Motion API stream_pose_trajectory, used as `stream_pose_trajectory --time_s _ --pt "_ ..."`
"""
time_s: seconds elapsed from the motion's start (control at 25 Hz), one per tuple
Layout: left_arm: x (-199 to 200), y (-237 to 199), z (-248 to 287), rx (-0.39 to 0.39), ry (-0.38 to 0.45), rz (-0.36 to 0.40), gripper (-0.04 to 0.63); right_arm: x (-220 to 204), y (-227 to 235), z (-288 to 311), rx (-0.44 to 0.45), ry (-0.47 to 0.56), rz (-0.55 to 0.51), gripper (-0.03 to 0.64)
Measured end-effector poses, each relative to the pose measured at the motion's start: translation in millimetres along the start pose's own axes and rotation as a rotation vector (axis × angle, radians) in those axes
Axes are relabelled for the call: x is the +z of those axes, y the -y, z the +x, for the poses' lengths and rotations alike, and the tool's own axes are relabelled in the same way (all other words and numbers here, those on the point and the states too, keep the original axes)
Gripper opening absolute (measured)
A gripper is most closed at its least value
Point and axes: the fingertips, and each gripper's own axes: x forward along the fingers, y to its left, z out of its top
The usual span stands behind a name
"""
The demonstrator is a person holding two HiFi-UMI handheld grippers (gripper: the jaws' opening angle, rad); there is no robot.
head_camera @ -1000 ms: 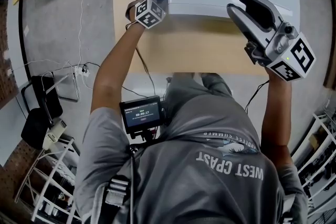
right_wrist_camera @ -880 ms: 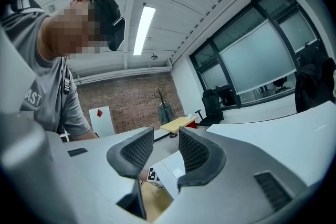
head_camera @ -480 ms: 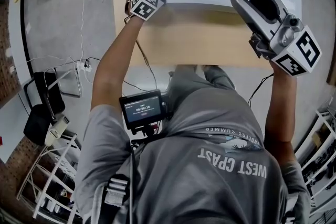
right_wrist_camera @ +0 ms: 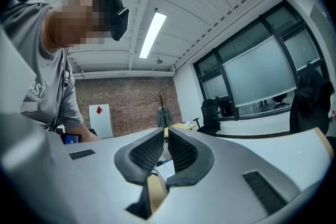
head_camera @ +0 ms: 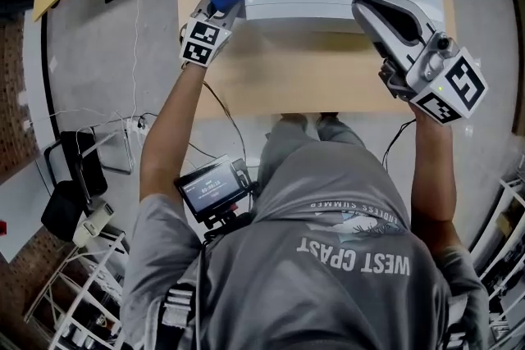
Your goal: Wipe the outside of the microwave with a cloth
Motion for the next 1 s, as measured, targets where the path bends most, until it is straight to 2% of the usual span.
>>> stream_pose_trajectory --time_s 0.12,0.24,0.36,0.72,0.88,1.0 --pt "46 19 -27 0.019 0.066 -0.014 0.063 21 -3 -41 -0.037 0.016 -0.036 0.028" --pt "80 40 -60 0.048 0.128 -0.074 0.063 29 -8 -78 -0.072 0.0 -0.052 0.02" --pt "101 44 -95 0.074 0.176 -0.098 0.063 31 -11 -95 -0.092 -0.015 -0.039 0.02" --pt "152 73 -191 0.127 0.317 -0.103 0.063 44 -23 -143 -0.113 0.01 -0.045 0.02" --pt "170 93 -216 0.169 0.391 -0.117 0.063 51 -22 -158 -0.118 0.018 -0.055 0.02" --pt "182 114 -231 0.195 0.458 -0.158 0.063 53 -29 -170 -0.117 0.017 -0.052 0.02"
